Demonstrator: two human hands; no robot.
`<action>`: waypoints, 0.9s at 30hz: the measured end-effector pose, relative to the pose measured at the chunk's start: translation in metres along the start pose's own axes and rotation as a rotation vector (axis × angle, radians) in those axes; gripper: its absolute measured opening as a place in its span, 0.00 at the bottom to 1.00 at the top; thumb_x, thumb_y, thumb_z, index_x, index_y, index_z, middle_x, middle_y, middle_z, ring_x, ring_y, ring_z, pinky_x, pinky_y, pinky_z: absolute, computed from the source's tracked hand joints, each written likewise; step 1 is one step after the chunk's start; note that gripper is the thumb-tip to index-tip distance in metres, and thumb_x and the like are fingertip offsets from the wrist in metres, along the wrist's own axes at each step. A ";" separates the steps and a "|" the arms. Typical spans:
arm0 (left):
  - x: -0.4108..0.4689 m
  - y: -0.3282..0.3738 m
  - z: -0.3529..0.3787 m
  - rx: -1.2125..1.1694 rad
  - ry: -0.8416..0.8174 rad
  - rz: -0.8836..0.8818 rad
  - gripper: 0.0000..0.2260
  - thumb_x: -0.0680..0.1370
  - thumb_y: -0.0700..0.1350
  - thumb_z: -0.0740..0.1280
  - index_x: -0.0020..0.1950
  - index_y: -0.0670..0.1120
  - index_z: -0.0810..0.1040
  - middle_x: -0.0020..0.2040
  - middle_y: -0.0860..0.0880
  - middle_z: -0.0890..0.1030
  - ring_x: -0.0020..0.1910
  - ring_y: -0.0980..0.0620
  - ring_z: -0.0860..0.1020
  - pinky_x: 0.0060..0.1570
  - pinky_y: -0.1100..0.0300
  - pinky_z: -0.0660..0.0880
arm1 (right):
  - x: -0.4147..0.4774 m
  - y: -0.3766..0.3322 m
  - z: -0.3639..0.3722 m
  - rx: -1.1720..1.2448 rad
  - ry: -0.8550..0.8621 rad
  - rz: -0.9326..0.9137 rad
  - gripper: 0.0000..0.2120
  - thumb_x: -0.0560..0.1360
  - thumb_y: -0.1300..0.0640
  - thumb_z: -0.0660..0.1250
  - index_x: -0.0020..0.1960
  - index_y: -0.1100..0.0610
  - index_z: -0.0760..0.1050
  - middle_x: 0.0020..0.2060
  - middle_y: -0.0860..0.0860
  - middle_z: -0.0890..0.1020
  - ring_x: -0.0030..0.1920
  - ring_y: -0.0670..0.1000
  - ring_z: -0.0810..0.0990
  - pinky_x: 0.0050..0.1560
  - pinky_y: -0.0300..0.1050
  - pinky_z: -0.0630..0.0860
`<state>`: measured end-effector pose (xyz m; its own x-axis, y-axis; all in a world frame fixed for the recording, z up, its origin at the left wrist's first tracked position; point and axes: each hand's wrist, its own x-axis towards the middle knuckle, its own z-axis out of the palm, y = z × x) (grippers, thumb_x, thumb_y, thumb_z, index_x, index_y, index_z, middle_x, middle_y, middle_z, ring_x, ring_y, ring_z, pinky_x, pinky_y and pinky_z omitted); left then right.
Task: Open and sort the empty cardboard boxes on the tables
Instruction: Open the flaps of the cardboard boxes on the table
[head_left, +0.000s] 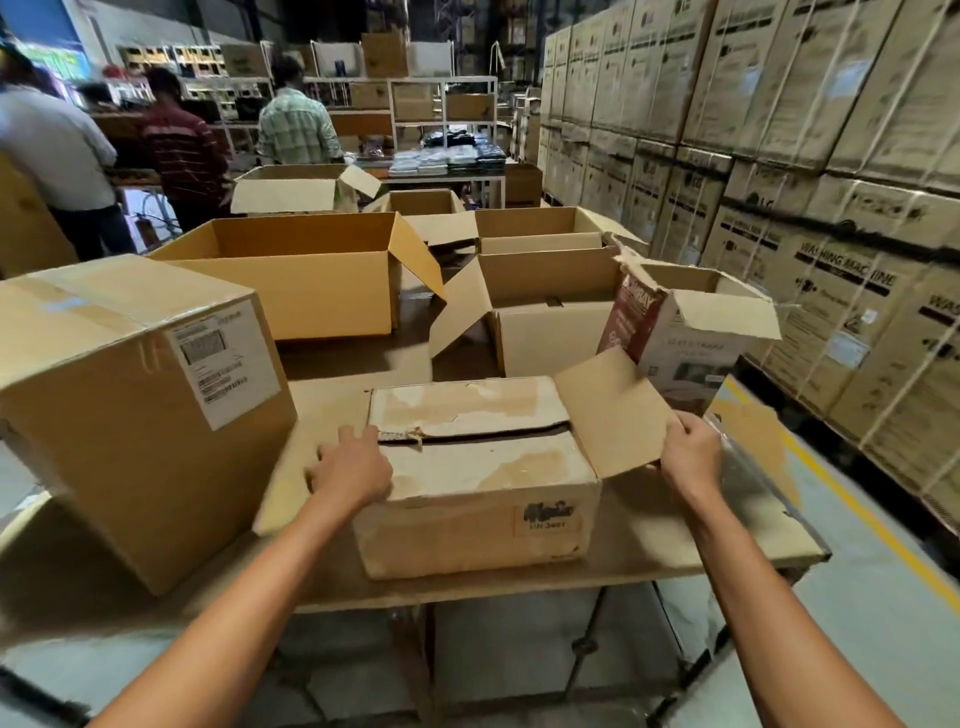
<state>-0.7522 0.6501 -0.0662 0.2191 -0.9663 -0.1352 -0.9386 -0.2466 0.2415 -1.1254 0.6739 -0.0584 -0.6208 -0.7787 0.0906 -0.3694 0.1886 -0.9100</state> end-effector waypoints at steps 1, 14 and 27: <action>0.001 -0.005 0.004 -0.132 -0.020 0.004 0.22 0.78 0.42 0.55 0.72 0.50 0.67 0.68 0.40 0.72 0.61 0.37 0.74 0.61 0.42 0.73 | 0.000 0.005 0.000 0.011 -0.009 0.024 0.13 0.81 0.60 0.58 0.57 0.59 0.81 0.48 0.56 0.82 0.41 0.52 0.80 0.28 0.40 0.76; -0.012 -0.018 0.008 -0.346 0.065 0.059 0.27 0.79 0.35 0.53 0.78 0.45 0.63 0.73 0.41 0.71 0.68 0.39 0.72 0.61 0.49 0.71 | 0.007 0.034 0.018 -0.286 -0.098 0.056 0.11 0.76 0.58 0.62 0.36 0.59 0.75 0.37 0.59 0.79 0.46 0.64 0.79 0.42 0.50 0.70; -0.005 -0.060 0.001 -0.252 0.083 0.047 0.26 0.78 0.34 0.55 0.76 0.49 0.67 0.64 0.42 0.78 0.57 0.41 0.78 0.49 0.51 0.76 | -0.031 0.000 0.076 -0.481 -0.407 0.045 0.24 0.79 0.46 0.56 0.65 0.61 0.76 0.61 0.62 0.79 0.60 0.64 0.77 0.63 0.59 0.74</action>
<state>-0.6968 0.6695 -0.0811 0.2072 -0.9774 -0.0416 -0.8545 -0.2016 0.4787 -1.0532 0.6527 -0.0915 -0.3653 -0.9111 -0.1908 -0.6775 0.4008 -0.6168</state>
